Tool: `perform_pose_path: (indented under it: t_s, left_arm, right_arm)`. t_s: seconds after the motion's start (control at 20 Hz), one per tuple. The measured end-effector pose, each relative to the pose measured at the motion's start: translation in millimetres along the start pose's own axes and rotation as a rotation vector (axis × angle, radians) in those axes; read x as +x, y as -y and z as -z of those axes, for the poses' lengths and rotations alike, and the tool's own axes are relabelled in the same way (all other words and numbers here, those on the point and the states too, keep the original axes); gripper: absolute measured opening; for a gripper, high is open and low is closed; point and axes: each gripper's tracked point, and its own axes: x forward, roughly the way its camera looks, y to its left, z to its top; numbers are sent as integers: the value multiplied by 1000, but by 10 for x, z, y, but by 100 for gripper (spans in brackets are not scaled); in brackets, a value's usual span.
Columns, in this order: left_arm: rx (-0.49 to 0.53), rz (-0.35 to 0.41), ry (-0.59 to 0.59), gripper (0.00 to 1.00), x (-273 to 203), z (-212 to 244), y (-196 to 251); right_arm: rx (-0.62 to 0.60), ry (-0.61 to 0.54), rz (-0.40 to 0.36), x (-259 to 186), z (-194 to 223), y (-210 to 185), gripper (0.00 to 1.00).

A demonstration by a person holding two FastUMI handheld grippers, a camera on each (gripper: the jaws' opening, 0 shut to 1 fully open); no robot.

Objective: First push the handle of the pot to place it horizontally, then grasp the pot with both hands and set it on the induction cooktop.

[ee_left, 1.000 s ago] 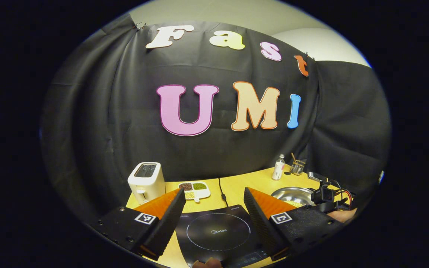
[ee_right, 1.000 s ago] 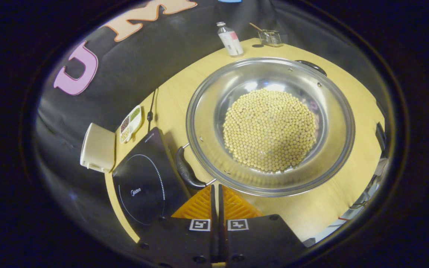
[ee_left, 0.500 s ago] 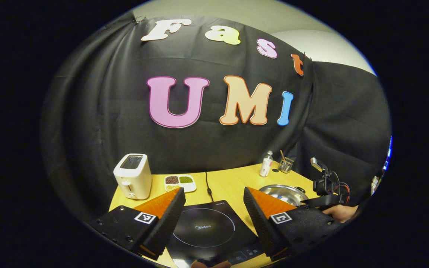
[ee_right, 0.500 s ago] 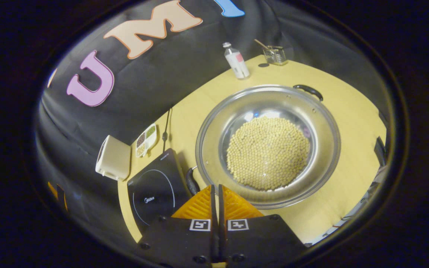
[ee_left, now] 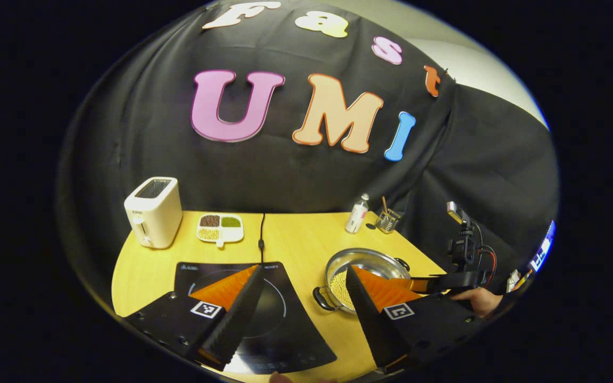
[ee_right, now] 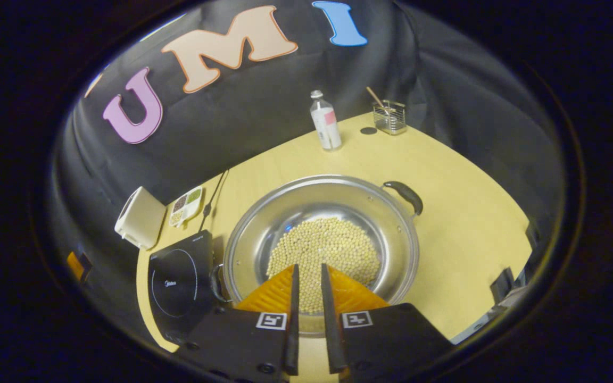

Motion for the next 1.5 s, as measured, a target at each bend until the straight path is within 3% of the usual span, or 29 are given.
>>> perform_pose_path:
  t_s: [0.05,0.1,0.15,0.2,0.25,0.3,0.5,0.6,0.7,1.25,1.45,1.5]
  left_arm:
    - [9,-34,-12,95,55,25,15]
    - [19,-72,-27,95,105,57,35]
    - [18,-94,-38,93,154,112,88]
    - [4,-103,-46,93,219,142,168]
    - [-10,-110,-65,93,273,204,247]
    - [-17,-121,-79,93,332,253,303]
    - [-85,-169,-134,94,587,459,452]
    - [-147,-192,-162,94,688,572,520]
    - [-163,-220,-205,96,814,698,521]
    - [-193,-339,-416,97,1370,1445,260]
    - [-256,-315,-490,96,1511,1688,246]
    - [-267,-308,-501,90,1557,1727,251]
  right_arm:
    - [-42,-2,-11,15,-67,80,17]
    - [-87,-8,-16,46,-114,153,33]
    - [-126,3,-24,91,-206,238,34]
    - [-166,13,-36,116,-281,285,43]
    - [-209,17,-41,168,-345,359,43]
    - [-249,26,-45,214,-407,440,58]
    - [-351,31,-80,421,-579,680,86]
    - [-364,44,-86,495,-675,792,88]
    - [-381,41,-84,573,-706,931,96]
    - [-357,-112,-105,1085,-472,1247,97]
    - [-323,-169,-123,1199,-341,1248,92]
    - [-324,-175,-122,1238,-335,1253,93]
